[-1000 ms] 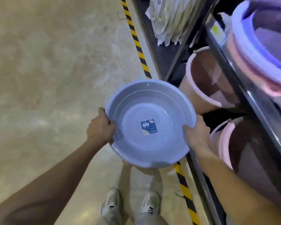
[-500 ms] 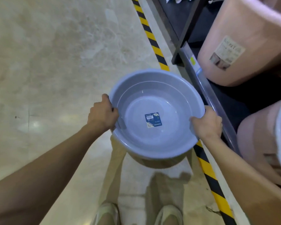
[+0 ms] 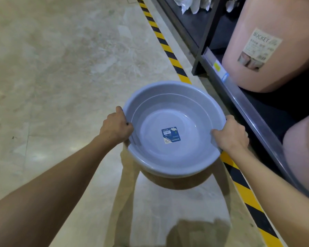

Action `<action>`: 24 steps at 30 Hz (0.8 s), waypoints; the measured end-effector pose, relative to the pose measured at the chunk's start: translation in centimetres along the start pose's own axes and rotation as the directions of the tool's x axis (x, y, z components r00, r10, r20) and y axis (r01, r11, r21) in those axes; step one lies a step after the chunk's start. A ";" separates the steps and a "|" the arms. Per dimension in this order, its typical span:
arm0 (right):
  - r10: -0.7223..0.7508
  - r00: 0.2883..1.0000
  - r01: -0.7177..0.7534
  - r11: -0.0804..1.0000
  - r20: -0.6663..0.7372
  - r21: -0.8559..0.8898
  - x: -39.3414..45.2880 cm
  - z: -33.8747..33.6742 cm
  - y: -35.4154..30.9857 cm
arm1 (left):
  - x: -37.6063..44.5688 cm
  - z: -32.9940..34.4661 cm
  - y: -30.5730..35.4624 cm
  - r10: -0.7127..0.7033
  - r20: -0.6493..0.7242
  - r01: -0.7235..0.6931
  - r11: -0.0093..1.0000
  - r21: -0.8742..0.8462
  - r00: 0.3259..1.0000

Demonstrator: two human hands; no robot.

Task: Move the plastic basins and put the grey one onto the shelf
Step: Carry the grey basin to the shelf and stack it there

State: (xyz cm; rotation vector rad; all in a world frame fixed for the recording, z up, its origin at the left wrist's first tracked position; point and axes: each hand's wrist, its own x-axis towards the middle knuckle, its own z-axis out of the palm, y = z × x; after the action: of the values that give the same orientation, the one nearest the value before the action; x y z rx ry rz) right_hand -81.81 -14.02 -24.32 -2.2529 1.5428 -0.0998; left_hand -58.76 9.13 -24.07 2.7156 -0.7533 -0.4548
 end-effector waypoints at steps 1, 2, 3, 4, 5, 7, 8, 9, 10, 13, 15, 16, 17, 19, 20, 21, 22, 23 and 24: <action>-0.004 1.000 0.004 1.000 0.009 0.006 0.0 0.0 0.0 | 0.1 0.2 -0.2 0.004 -0.005 -0.004 1.000 -0.003 1.000; -0.008 1.000 0.008 1.000 0.017 0.008 0.1 0.0 -0.1 | 0.2 0.4 -0.3 0.010 -0.011 -0.010 1.000 -0.003 1.000; -0.009 1.000 0.009 1.000 0.026 0.007 0.1 0.0 -0.2 | 0.2 0.5 -0.4 0.016 -0.014 -0.016 1.000 -0.002 1.000; -0.006 0.999 0.006 1.000 0.035 0.012 0.1 0.0 -0.2 | 0.3 0.5 -0.5 0.019 -0.012 -0.019 1.000 -0.004 1.000; 0.004 0.999 -0.005 1.000 0.044 0.028 0.1 0.0 -0.3 | 0.4 0.6 -0.6 0.017 -0.004 -0.017 1.000 -0.012 1.000; 0.022 0.998 -0.028 0.996 0.065 0.083 0.2 0.2 -0.3 | 0.5 0.8 -0.8 0.001 0.017 -0.001 0.999 -0.046 1.000; 0.024 0.997 -0.032 0.993 0.075 0.115 0.3 0.4 -0.2 | 0.5 1.0 -0.9 -0.012 0.028 0.014 0.997 -0.082 1.000; 0.024 0.996 -0.036 0.989 0.082 0.147 0.3 0.6 0.0 | 0.5 1.2 -1.0 -0.029 0.040 0.034 0.990 -0.133 0.999; 0.021 0.996 -0.035 0.984 0.085 0.175 0.3 0.8 0.2 | 0.4 1.5 -1.1 -0.047 0.053 0.057 0.978 -0.199 0.997; 0.012 0.991 -0.050 0.958 0.135 0.282 0.3 0.9 0.8 | 0.1 2.1 -1.4 -0.126 0.105 0.160 0.884 -0.438 0.986; 0.029 0.978 -0.116 0.901 0.209 0.417 0.2 1.0 1.3 | -0.6 2.1 -1.7 -0.154 0.192 0.239 0.777 -0.583 0.969; 0.036 0.970 -0.150 0.868 0.240 0.474 0.0 1.1 1.5 | -0.9 2.1 -1.9 -0.143 0.243 0.268 0.725 -0.635 0.960; 0.034 0.962 -0.175 0.837 0.270 0.518 -0.1 1.2 1.7 | -1.2 2.2 -2.1 -0.122 0.283 0.288 0.678 -0.676 0.951; 0.009 0.946 -0.210 0.781 0.325 0.589 -0.5 1.3 2.0 | -1.9 2.4 -2.5 -0.090 0.332 0.318 0.594 -0.739 0.939; 0.002 0.937 -0.233 0.749 0.349 0.620 -0.6 1.5 2.1 | -2.2 2.6 -2.7 -0.083 0.346 0.331 0.557 -0.762 0.935; 0.004 0.928 -0.264 0.714 0.372 0.649 -0.7 1.7 2.3 | -2.4 2.8 -2.8 -0.079 0.358 0.344 0.526 -0.778 0.931; 0.012 0.921 -0.293 0.682 0.390 0.670 -0.8 1.8 2.4 | -2.5 3.0 -2.8 -0.080 0.365 0.353 0.505 -0.788 0.928; 0.022 0.918 -0.308 0.668 0.396 0.677 -0.9 2.0 2.4 | -2.5 3.1 -2.8 -0.085 0.362 0.355 0.496 -0.793 0.928; 0.030 0.922 -0.304 0.677 0.387 0.670 -0.9 2.1 2.4 | -2.4 3.3 -2.7 -0.096 0.349 0.348 0.501 -0.792 0.932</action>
State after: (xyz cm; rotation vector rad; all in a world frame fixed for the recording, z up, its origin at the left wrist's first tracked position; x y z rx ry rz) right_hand -83.71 -13.32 -26.97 -1.3944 1.2121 -0.2046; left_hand -60.75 12.08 -27.47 1.7977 -0.1060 -0.9650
